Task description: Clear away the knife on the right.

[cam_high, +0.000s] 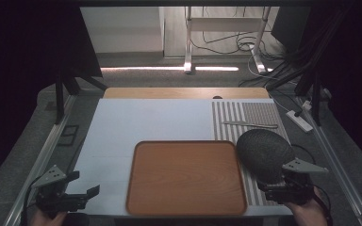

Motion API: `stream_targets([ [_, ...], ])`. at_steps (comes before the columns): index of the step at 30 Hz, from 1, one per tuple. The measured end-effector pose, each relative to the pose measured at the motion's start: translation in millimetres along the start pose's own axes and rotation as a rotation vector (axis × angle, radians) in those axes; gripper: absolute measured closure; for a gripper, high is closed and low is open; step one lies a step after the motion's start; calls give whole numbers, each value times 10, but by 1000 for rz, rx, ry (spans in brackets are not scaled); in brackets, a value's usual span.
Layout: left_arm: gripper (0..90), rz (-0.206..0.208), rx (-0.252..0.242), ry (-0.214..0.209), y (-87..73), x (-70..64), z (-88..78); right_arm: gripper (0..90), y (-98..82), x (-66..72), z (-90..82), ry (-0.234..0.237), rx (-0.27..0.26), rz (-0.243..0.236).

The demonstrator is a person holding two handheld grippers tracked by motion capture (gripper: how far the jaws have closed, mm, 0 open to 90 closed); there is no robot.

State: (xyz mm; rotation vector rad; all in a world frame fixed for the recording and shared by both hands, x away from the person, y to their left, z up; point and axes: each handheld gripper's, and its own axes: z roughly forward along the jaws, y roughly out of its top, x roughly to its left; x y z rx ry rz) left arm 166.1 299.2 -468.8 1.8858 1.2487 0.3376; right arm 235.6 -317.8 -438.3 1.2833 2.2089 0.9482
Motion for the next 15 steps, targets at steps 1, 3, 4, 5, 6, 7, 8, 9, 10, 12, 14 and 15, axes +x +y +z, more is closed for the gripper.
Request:
stream_targets([
  [1, 30, 0, 0, 0, 0, 0, 0, 10, 6, 0, 7, 1, 0, -4],
  [3, 30, 0, 0, 0, 0, 0, 0, 10, 18, 1, 23, 1, 2, -7],
  [4, 30, 0, 0, 0, 0, 0, 0, 10, 24, 0, 31, 4, 3, -8],
  [5, 30, 0, 0, 0, 0, 0, 0, 10, 30, 0, 40, 7, 4, -8],
  [6, 30, -1, 0, -1, 0, 0, 0, 10, 40, -2, 61, 10, 5, -11],
  [7, 30, -1, 1, 0, 0, 0, 0, 10, 40, -2, 61, 10, 5, -11],
  [8, 30, -1, 1, 0, 0, 0, 1, 10, 45, -3, 71, 11, 8, -13],
  [9, 30, 0, 1, 0, 0, 0, 1, 10, 50, -3, 82, 10, 8, -12],
  [10, 30, 1, 1, 0, 0, 0, 0, 10, 61, -7, 105, 18, 6, -15],
  [12, 30, 1, 0, -1, 0, 1, 0, 10, 67, -9, 115, 18, 7, -18],
  [14, 30, 1, 0, -1, 0, 1, 0, 10, 80, -9, 134, 16, 4, -23],
  [15, 30, 1, 0, -1, 0, 1, 0, 10, 86, -9, 145, 18, 2, -24],
])
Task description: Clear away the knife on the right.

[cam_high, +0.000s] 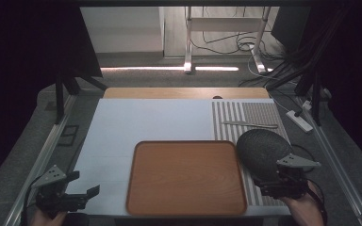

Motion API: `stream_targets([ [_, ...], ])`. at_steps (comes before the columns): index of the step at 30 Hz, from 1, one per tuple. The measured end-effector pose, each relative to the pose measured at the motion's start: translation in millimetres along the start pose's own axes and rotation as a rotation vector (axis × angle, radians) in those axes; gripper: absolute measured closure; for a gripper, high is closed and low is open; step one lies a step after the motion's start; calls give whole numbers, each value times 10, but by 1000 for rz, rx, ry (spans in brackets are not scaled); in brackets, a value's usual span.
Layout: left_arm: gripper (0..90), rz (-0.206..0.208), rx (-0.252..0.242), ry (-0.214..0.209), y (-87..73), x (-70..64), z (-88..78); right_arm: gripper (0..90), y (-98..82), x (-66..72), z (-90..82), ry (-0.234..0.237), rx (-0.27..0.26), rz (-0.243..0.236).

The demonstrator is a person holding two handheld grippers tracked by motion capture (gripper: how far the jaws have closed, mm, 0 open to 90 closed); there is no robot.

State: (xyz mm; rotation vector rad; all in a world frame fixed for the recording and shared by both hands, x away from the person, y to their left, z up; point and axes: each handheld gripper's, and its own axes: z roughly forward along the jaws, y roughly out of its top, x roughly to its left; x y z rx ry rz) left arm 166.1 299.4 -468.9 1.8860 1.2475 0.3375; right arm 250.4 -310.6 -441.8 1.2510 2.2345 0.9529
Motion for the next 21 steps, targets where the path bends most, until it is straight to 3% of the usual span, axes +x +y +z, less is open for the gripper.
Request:
stream_targets([
  [21, 30, -6, -3, 0, -1, 2, 0, 10, 80, -139, 208, 15, -15, 6],
])
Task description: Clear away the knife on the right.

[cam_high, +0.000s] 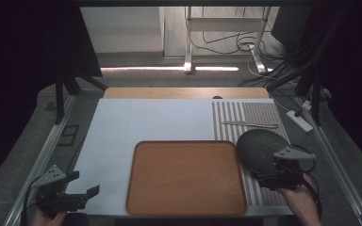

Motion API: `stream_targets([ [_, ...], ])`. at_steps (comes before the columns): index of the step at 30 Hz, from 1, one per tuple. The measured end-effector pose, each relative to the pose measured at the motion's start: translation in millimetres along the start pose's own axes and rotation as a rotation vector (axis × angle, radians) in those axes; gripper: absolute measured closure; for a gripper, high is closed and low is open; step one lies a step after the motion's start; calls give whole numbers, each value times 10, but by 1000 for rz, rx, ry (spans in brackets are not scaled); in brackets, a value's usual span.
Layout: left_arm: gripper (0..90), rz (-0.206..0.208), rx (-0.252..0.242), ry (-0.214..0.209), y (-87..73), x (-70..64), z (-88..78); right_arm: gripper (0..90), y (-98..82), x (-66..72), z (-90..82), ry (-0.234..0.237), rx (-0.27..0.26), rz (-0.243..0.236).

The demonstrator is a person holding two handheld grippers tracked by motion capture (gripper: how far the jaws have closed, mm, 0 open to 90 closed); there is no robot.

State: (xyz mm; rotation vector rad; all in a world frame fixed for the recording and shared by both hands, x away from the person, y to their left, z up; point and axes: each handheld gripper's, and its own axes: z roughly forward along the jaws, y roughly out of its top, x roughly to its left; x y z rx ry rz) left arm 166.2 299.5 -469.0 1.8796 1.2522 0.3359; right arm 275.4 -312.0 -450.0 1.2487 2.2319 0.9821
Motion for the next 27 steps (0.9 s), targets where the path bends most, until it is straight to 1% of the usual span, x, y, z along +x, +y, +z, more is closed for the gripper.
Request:
stream_targets([
  [3, 30, 0, 0, 1, 0, -1, 0, 10, 14, -34, 37, 1, -1, 1],
  [9, 30, -2, 0, 0, 0, 2, 0, 10, 50, -95, 133, 12, -4, 21],
  [18, 30, -4, -1, 0, -1, 3, -1, 10, 120, -182, 270, 19, 15, 7],
  [22, 30, -4, -1, 0, -1, 4, -1, 11, 151, -237, 329, 8, 18, 4],
  [27, 30, -6, -1, 1, -1, 6, -1, 10, 181, -292, 396, 0, 17, 17],
])
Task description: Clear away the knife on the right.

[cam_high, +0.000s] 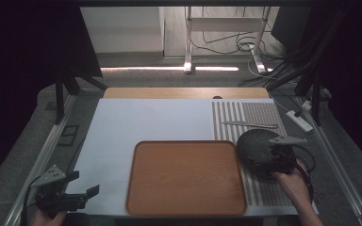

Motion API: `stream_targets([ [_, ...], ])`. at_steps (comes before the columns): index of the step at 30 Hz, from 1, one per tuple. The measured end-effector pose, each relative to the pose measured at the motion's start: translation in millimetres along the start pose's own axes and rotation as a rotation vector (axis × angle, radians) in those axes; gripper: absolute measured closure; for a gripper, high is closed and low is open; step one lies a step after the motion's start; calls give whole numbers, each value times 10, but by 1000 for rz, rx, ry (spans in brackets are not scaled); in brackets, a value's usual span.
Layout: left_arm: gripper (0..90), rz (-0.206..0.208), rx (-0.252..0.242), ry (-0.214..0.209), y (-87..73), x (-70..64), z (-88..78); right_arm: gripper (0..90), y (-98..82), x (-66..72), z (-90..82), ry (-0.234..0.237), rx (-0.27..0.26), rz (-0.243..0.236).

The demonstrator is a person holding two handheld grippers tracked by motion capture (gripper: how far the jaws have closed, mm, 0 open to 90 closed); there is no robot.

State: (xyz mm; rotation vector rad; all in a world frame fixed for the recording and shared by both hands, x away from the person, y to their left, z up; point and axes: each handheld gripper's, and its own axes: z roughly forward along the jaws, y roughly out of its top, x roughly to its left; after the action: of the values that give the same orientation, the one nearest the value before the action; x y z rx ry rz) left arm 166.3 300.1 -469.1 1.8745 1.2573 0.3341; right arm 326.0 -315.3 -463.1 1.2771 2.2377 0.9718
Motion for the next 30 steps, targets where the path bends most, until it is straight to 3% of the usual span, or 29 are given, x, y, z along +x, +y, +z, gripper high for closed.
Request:
stream_targets([
  [20, 30, -2, -2, 2, -1, 1, -3, 10, 124, -147, 227, -42, 39, 38],
  [30, 29, -2, -2, 1, -2, 3, -4, 10, 199, -217, 360, -67, 87, 52],
])
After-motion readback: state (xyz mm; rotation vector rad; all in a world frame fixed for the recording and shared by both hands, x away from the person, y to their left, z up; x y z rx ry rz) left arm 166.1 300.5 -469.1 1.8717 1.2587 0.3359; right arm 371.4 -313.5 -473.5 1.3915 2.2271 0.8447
